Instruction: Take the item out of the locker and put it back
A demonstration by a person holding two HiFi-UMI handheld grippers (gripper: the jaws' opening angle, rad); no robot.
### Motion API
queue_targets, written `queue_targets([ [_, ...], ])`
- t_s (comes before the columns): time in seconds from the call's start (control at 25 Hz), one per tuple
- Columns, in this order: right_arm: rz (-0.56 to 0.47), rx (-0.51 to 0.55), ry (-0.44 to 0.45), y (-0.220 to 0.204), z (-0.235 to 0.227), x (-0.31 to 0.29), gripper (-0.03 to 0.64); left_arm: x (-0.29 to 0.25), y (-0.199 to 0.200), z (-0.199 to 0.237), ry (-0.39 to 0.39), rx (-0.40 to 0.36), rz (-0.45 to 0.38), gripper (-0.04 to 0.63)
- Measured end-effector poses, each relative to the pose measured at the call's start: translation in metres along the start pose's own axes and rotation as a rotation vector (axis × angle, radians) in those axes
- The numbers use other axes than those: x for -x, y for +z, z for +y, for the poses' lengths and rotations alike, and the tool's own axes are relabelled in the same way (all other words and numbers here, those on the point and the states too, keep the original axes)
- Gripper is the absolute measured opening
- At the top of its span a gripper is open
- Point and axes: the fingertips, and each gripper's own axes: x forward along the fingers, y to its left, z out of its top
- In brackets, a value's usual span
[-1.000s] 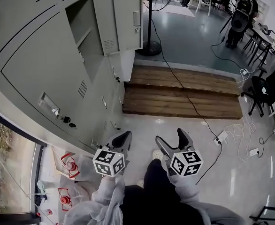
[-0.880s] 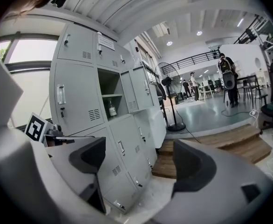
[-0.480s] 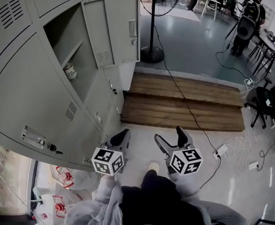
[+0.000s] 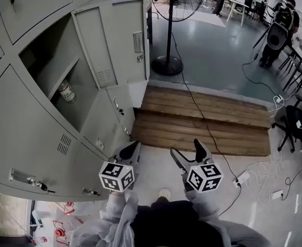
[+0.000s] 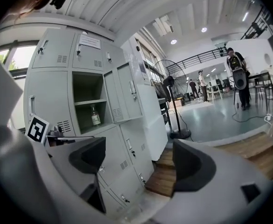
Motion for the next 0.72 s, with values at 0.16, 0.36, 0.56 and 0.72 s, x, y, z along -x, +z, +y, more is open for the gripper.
queue_targets([
  [0.16, 0.002, 0.007, 0.025, 0.012, -0.021, -0.022, 0.448, -0.028, 0.008, 0.007, 0.022, 0.002, -0.006, 0.014],
  [0.36, -0.001, 0.019, 0.05, 0.021, -0.042, -0.045, 0.448, -0.055, 0.014, 0.014, 0.044, 0.003, -0.022, 0.014],
  [0.56, 0.018, 0.012, 0.066, 0.017, -0.059, -0.05, 0.448, -0.071, 0.012, 0.012, 0.066, 0.001, -0.014, 0.014],
  [0.72, 0.034, -0.006, 0.064, 0.007, -0.063, -0.045, 0.448, -0.069, 0.007, 0.01, 0.077, -0.008, 0.004, 0.014],
])
